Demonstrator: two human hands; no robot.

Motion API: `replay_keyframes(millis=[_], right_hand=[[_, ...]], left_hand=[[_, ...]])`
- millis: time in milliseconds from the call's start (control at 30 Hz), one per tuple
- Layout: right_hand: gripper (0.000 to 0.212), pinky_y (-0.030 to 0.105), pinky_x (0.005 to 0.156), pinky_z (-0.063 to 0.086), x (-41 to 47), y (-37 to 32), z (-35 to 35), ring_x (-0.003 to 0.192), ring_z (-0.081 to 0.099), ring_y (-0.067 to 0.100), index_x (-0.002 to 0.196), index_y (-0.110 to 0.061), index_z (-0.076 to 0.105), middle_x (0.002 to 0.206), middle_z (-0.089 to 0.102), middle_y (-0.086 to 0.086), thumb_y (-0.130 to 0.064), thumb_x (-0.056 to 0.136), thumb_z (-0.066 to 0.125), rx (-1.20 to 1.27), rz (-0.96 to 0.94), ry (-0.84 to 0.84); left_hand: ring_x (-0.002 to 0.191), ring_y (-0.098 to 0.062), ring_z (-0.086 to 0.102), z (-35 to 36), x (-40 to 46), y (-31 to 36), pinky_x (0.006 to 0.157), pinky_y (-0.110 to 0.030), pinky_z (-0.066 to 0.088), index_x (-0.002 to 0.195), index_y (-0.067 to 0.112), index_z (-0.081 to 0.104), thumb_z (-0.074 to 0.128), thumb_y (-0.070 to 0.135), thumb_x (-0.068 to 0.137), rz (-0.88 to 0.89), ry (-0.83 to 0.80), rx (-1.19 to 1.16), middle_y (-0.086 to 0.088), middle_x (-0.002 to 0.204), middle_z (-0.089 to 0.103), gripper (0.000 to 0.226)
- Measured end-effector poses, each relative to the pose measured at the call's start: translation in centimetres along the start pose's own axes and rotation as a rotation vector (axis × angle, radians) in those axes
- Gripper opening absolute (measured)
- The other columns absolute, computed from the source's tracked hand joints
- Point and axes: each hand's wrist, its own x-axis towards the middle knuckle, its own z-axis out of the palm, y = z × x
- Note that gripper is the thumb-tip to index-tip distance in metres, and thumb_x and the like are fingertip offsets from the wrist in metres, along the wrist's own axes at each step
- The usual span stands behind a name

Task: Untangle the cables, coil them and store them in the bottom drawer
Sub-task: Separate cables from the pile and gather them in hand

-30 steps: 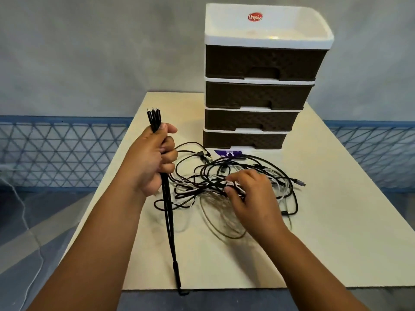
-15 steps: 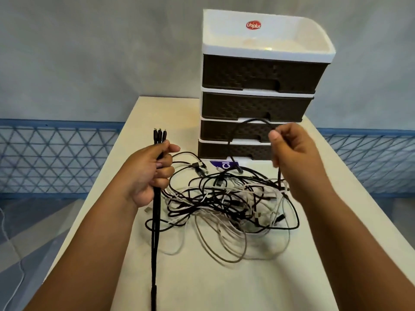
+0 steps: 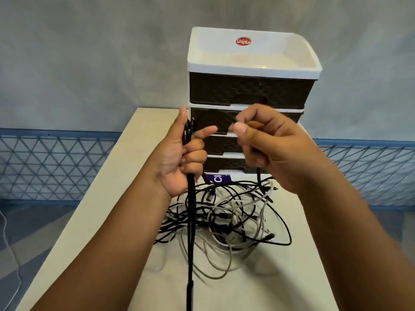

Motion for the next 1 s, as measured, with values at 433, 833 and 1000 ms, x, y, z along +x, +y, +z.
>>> replay_keyframes(millis=[433,833,1000], right_hand=[[0.02,0.035,0.073,0.049,-3.8,11.1,-6.9,0.08,0.058,0.018,0.087,-0.018,0.072,0.085,0.065,0.0,-0.037,0.091,0.066,-1.172,0.346,-0.178],[0.034,0.02,0.059,0.043,-3.4,5.5,-8.0,0.055,0.055,0.002,0.08,-0.018,0.07,0.056,0.06,-0.009,-0.041,0.097,0.052,-0.79,0.351,-0.017],[0.043,0.022,0.049,0.035,-1.5,3.1,-6.2,0.045,0.042,0.011,0.075,-0.008,0.066,0.047,0.048,-0.001,-0.039,0.099,0.047,-0.402,0.176,0.134]], left_hand=[[0.031,-0.007,0.024,-1.0,0.0,3.9,0.027,-0.016,0.02,0.068,0.02,0.051,0.043,0.029,0.101,0.354,0.168,-0.252,0.008,0.042,0.026,0.036],[0.031,-0.003,0.02,-4.5,2.1,-1.1,0.028,-0.014,0.014,0.084,0.015,0.059,0.047,0.046,0.099,0.186,0.425,-0.147,0.01,0.041,0.023,0.037],[0.039,-0.001,0.018,-1.4,1.3,-2.9,0.032,-0.014,0.014,0.106,0.012,0.062,0.052,0.056,0.088,0.191,0.265,0.141,0.01,0.051,0.022,0.049]])
